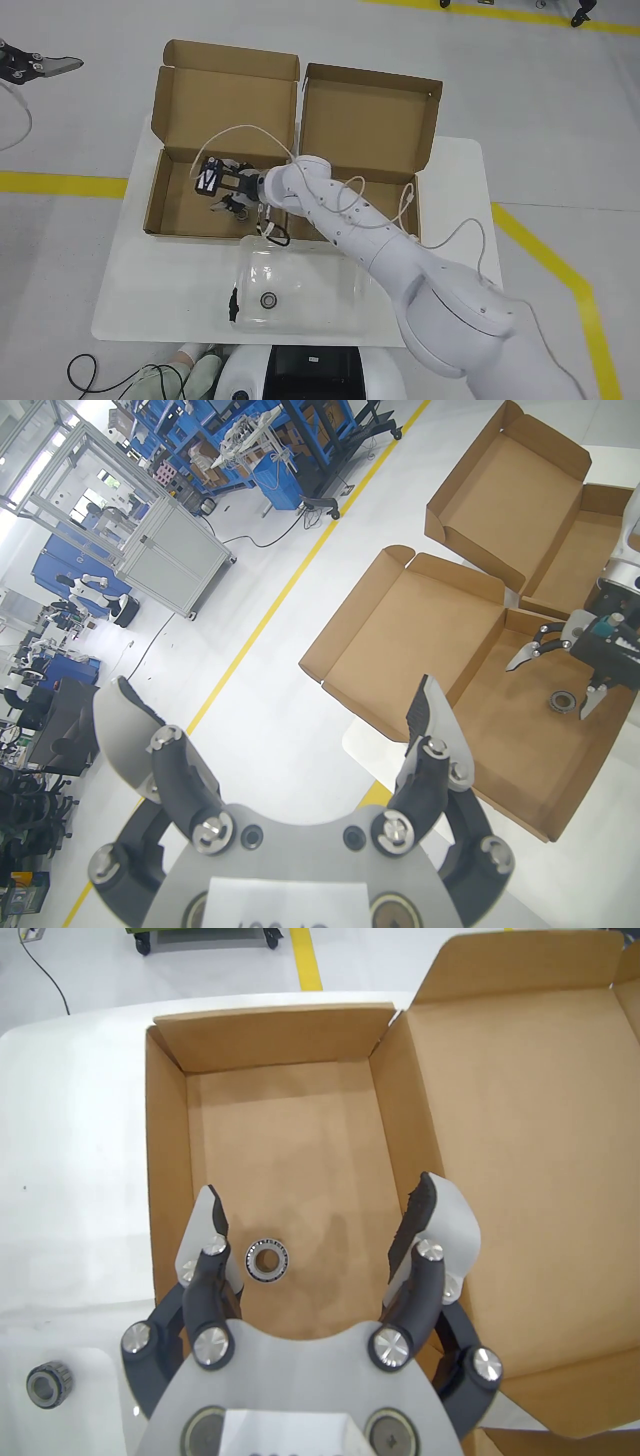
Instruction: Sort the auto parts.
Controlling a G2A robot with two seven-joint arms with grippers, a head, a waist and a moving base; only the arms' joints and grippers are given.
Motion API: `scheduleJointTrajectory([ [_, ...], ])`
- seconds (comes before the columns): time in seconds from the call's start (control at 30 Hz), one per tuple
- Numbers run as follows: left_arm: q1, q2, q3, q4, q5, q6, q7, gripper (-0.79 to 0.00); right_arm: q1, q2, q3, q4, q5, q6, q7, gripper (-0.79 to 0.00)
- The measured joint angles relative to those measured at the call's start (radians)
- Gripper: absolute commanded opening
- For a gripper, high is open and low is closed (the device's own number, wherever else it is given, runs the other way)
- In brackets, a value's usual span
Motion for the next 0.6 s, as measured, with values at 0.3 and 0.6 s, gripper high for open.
scheduleJointTrajectory([
  [0.3,0.000,0.000,0.000,0.000,0.000,0.000,0.000,0.000,-0.084,0.087,0.066,-0.252,-0.055,-0.038,0.085,-0.003],
  [0.6,0.000,0.000,0.000,0.000,0.000,0.000,0.000,0.000,-0.294,0.224,0.224,-0.622,-0.129,-0.065,0.248,-0.086],
])
